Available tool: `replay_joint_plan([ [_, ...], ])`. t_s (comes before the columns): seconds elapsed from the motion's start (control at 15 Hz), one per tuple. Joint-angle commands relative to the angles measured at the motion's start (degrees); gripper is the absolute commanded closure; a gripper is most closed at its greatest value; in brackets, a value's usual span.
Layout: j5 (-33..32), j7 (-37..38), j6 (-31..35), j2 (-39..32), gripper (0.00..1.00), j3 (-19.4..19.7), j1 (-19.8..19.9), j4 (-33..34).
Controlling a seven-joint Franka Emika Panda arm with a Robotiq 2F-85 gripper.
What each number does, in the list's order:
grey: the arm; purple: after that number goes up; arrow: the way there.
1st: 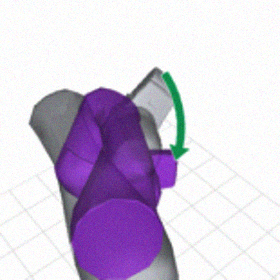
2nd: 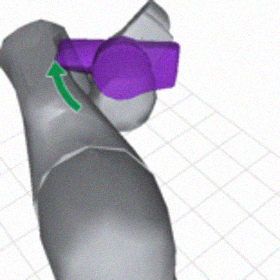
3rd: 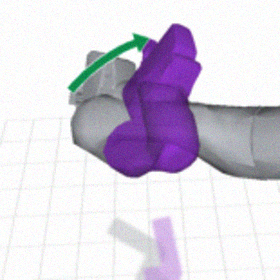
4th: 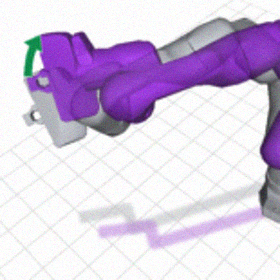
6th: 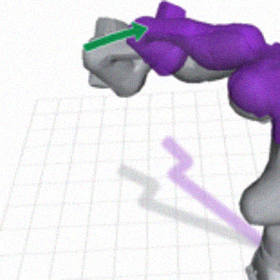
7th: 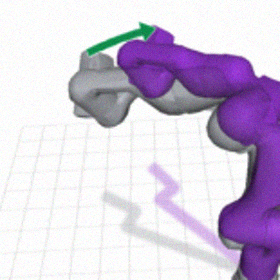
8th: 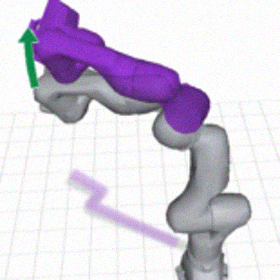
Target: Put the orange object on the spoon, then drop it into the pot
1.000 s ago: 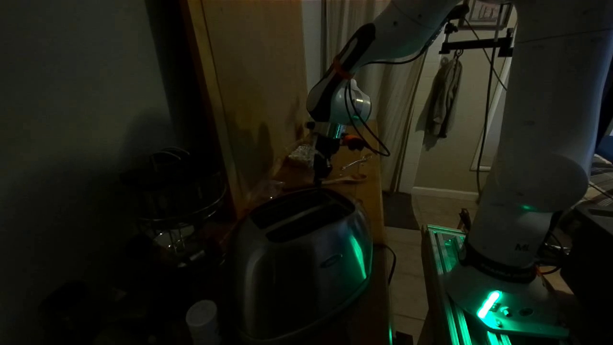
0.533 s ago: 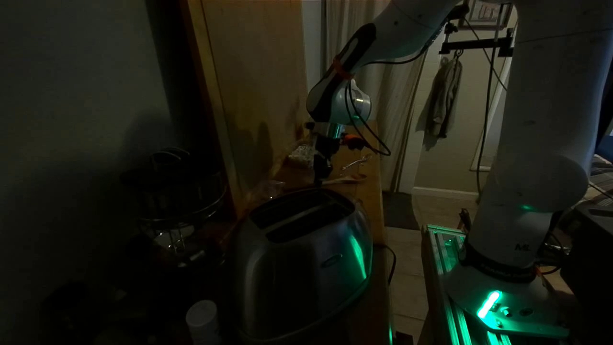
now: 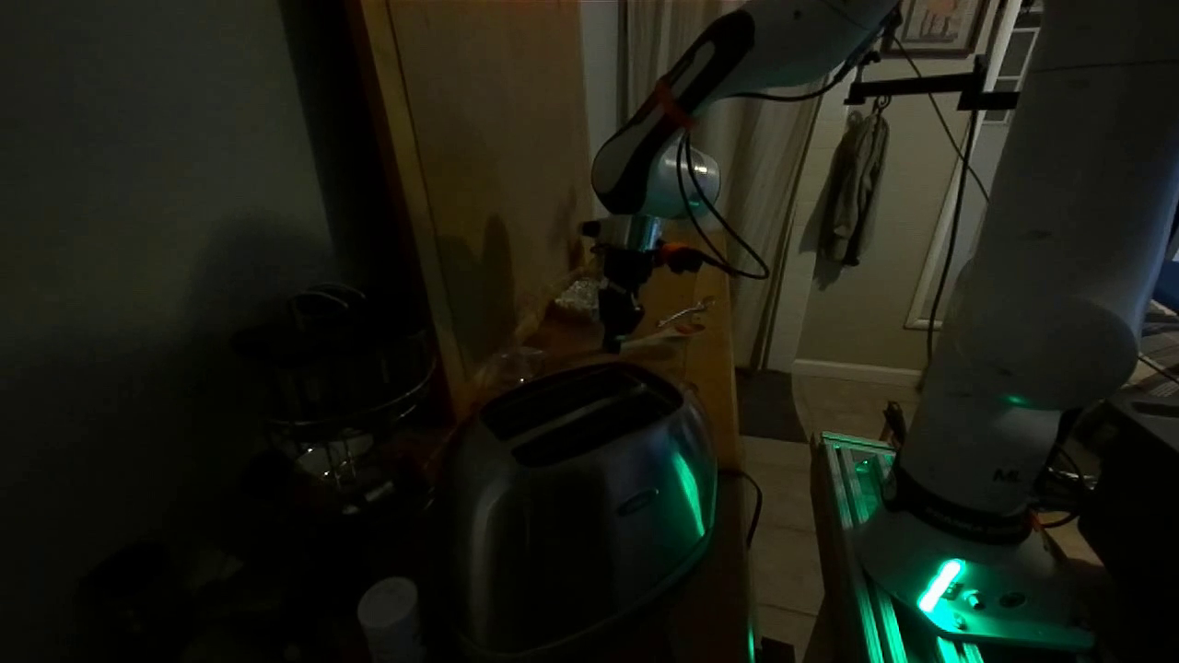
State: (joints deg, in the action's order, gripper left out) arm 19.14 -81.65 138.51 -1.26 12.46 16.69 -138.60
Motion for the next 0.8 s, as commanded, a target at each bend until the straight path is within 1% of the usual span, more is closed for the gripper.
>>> replay_joint_plan([
  [0.0,-1.58,0.59,-4.42,6.23,0.94,0.44,-1.26,-2.70],
  [0.47,1.85,-1.55,-13.70,12.82,0.94,1.26,-4.47,-4.07],
  [0.73,4.25,-2.66,-16.85,14.63,0.94,2.04,-5.95,-4.14],
])
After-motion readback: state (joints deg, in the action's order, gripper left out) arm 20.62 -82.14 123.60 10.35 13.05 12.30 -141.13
